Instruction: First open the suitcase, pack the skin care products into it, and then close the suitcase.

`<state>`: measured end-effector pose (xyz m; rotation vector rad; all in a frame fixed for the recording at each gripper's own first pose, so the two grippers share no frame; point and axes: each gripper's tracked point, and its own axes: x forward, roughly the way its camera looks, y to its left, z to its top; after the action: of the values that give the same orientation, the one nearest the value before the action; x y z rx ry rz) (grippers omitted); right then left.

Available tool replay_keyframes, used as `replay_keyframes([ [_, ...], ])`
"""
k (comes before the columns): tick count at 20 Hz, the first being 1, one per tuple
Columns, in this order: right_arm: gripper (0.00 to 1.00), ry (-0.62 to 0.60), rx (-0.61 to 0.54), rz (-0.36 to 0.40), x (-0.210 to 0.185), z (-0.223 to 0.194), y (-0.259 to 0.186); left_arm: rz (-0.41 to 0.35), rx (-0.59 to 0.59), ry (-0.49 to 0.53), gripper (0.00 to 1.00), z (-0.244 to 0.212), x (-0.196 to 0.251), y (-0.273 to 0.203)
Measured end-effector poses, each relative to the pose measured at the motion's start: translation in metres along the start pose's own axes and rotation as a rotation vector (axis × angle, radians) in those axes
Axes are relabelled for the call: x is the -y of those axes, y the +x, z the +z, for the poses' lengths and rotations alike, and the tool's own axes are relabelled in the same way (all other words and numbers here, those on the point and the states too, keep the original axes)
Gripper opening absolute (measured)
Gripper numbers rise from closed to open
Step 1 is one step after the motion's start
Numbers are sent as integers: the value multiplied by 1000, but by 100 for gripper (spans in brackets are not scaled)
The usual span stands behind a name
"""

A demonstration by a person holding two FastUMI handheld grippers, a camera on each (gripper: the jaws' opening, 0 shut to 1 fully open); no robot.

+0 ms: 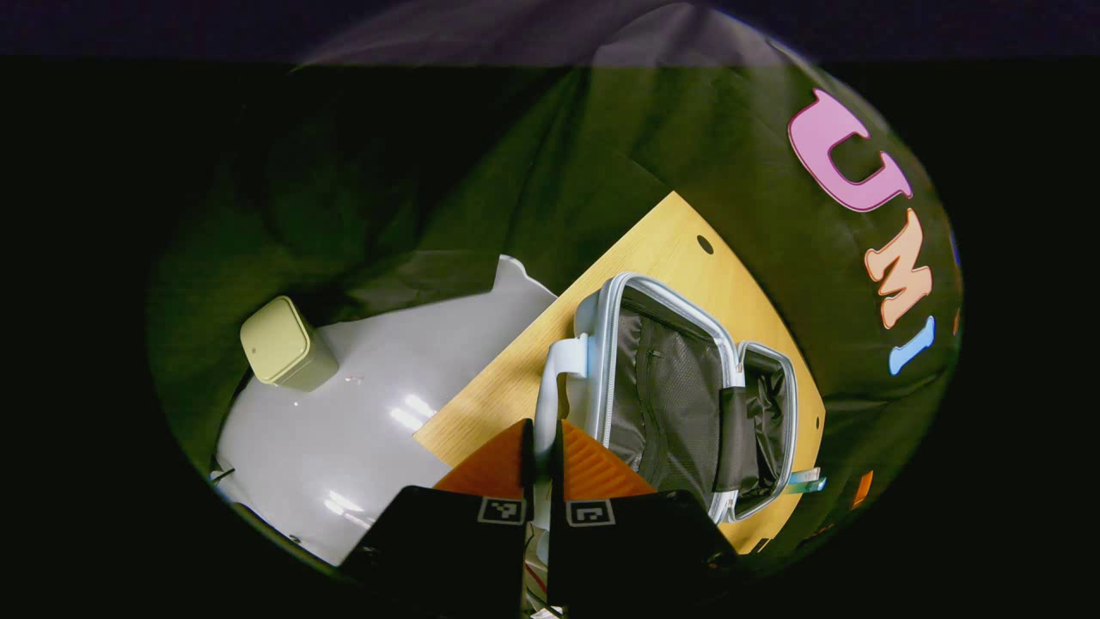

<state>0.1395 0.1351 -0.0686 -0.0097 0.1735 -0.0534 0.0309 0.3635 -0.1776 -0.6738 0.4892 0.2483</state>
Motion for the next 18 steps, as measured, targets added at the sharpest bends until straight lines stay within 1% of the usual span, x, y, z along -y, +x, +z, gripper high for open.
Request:
replay_keyframes([
  [1, 99, -4, -10, -3, 2, -2, -2, 9, -8, -16, 3, -2, -4, 3],
  [3, 99, -5, -28, -7, 6, -6, -3, 31, -42, -28, 4, -11, -13, 9],
  [5, 99, -7, -31, -24, 13, -6, -5, 42, -54, -31, 7, -14, -15, 10],
  [6, 99, -4, -29, -32, 16, -6, -6, 55, -57, -20, 12, -14, -14, 8],
  [7, 99, -2, -29, -40, 20, -8, -6, 74, -55, 10, 27, -14, -15, 4],
  [8, 99, -1, -35, -45, 23, -11, -7, 95, -54, 58, 22, -13, -14, -2],
  [9, 99, -2, -44, -48, 26, -16, -8, 123, -53, 115, 36, -13, -11, -8],
  [10, 99, -3, -50, -52, 29, -18, -10, 147, -56, 175, 39, -14, -6, -14],
  [12, 99, -6, -51, -59, 37, -20, -15, 205, -62, 310, 64, -19, 6, -28],
  [14, 99, -2, -64, -70, 48, -27, -18, 225, -60, 428, 88, -24, 28, -39],
  [15, 99, 5, -71, -75, 53, -29, -19, 208, -60, 462, 100, -31, 47, -42],
  [17, 99, 19, -77, -84, 66, -30, -20, 145, -71, 505, 94, -47, 88, -45],
  [18, 99, 25, -82, -84, 72, -31, -18, 110, -76, 530, 96, -57, 109, -47],
])
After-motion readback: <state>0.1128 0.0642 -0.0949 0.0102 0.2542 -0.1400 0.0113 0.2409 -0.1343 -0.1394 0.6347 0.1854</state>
